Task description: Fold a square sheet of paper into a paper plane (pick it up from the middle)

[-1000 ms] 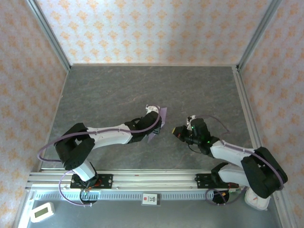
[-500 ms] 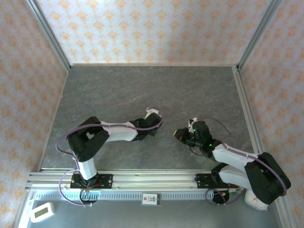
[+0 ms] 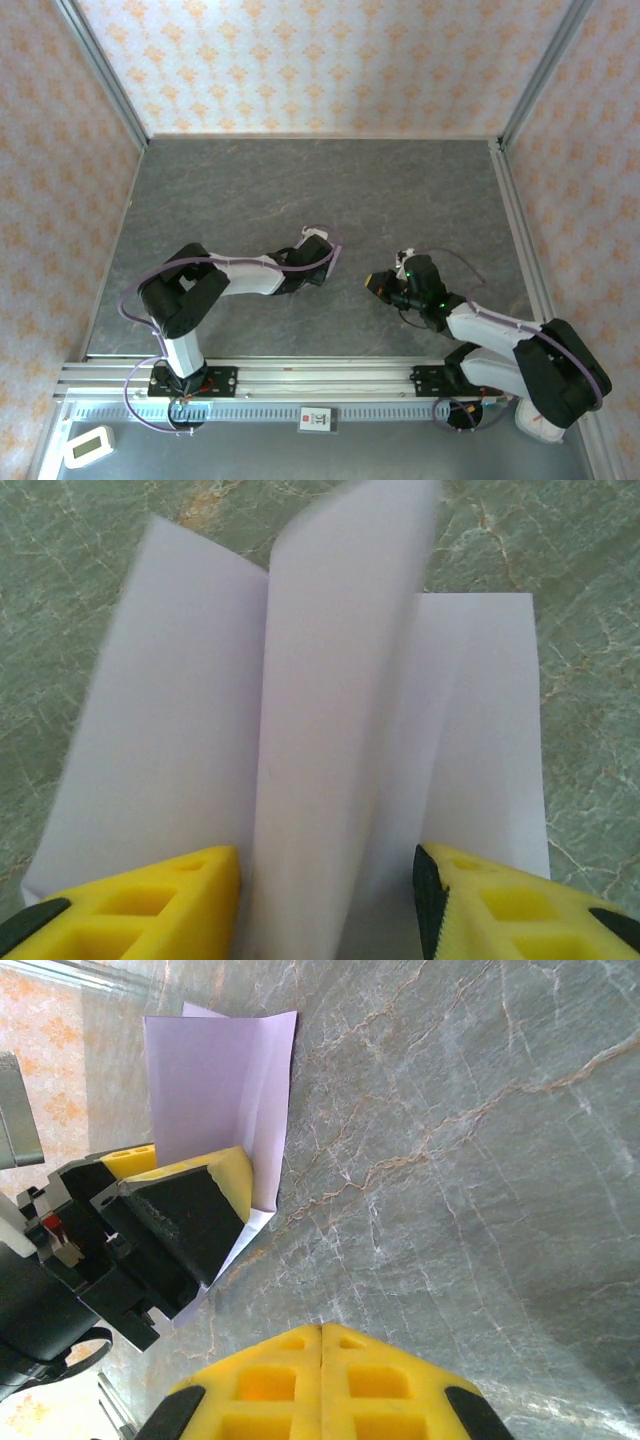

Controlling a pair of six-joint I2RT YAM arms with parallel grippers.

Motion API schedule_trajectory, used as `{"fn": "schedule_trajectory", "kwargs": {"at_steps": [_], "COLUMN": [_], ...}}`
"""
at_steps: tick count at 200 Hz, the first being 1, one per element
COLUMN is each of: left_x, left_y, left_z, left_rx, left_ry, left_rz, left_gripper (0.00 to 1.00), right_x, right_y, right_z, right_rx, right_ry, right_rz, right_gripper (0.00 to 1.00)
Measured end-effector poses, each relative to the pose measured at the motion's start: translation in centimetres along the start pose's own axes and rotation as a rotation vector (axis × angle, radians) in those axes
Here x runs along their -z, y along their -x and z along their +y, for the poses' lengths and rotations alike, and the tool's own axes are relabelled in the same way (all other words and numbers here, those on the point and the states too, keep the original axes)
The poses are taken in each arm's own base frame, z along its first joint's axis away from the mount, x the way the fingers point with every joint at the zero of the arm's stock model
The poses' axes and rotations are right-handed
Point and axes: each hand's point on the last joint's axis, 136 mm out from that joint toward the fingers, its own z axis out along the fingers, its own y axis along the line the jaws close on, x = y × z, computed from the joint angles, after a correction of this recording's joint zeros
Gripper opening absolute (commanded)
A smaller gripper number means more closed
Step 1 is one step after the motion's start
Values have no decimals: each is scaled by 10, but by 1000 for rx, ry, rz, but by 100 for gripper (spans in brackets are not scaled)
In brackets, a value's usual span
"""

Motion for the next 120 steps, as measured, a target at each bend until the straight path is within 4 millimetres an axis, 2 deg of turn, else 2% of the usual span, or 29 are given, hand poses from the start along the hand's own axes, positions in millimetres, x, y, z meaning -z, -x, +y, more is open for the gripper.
{"fn": "schedule_trajectory", "kwargs": {"at_steps": [69,120], "left_x": [-2,14], "left_y": [4,17], "left_z": [-6,-8], "left_rx": [55,99], "left_ry": [-62,-119], "left_rz": [-38,-50], "left_gripper": [57,58], "right_x": [0,1], "right_y": [0,3], "right_z": [1,5], "right_rx": [0,5], "right_ry": [0,2], "right_rz": [0,-1], "right_gripper": [0,0]}}
